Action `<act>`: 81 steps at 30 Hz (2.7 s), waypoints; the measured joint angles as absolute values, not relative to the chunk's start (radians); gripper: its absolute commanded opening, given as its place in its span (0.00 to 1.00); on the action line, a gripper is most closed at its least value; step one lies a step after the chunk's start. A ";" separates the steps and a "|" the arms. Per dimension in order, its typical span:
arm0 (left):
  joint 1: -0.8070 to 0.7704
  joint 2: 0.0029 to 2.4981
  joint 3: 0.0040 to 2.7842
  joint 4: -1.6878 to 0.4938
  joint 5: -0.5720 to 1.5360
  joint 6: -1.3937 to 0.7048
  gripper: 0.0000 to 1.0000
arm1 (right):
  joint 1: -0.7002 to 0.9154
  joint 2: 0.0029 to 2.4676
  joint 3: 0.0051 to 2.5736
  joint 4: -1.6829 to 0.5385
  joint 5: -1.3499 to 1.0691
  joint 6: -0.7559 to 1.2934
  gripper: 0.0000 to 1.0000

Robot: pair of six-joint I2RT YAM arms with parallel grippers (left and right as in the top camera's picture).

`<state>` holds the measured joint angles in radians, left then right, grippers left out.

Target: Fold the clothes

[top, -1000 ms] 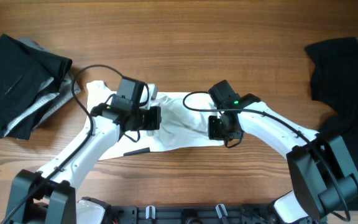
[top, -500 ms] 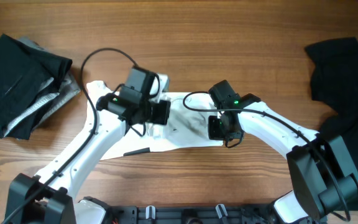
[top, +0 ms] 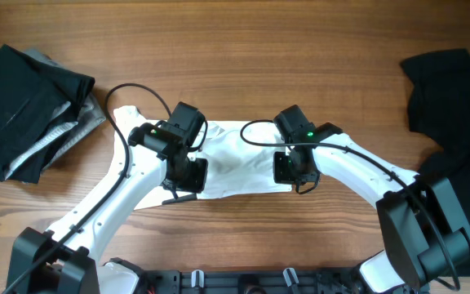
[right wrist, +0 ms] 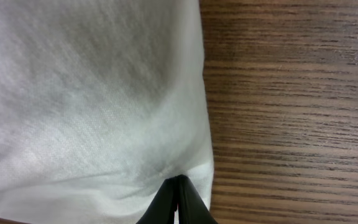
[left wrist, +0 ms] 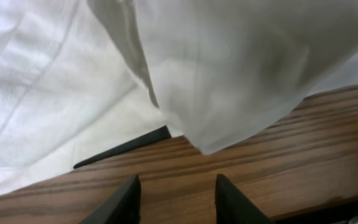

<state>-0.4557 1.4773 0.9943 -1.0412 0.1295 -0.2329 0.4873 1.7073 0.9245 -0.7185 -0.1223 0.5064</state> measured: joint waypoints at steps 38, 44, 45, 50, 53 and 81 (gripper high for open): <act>-0.249 1.718 1.017 -0.570 -0.063 -0.299 0.09 | 0.487 1.707 0.925 -0.721 -0.122 0.506 0.05; -0.191 1.517 1.017 -0.615 -0.052 -0.294 0.32 | 0.487 1.707 0.925 -0.722 -0.122 0.506 0.05; -0.192 1.478 1.017 -0.623 -0.043 -0.294 0.36 | 0.487 1.707 0.925 -0.722 -0.122 0.506 0.05; -0.192 1.230 1.017 -0.719 0.074 -0.298 0.41 | 0.487 1.707 0.925 -0.730 -0.122 0.506 0.05; -0.192 1.152 1.018 -0.789 0.131 -0.298 0.41 | 0.487 1.707 0.925 -0.733 -0.122 0.507 0.05; -0.260 1.076 1.020 -0.989 0.167 -0.340 0.69 | 0.487 1.431 0.928 -0.735 -0.136 0.407 0.73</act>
<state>-0.2604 1.0756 1.0203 -0.9894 0.1665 -0.3397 0.4873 1.4307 0.9283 -0.7349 -0.1360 0.4072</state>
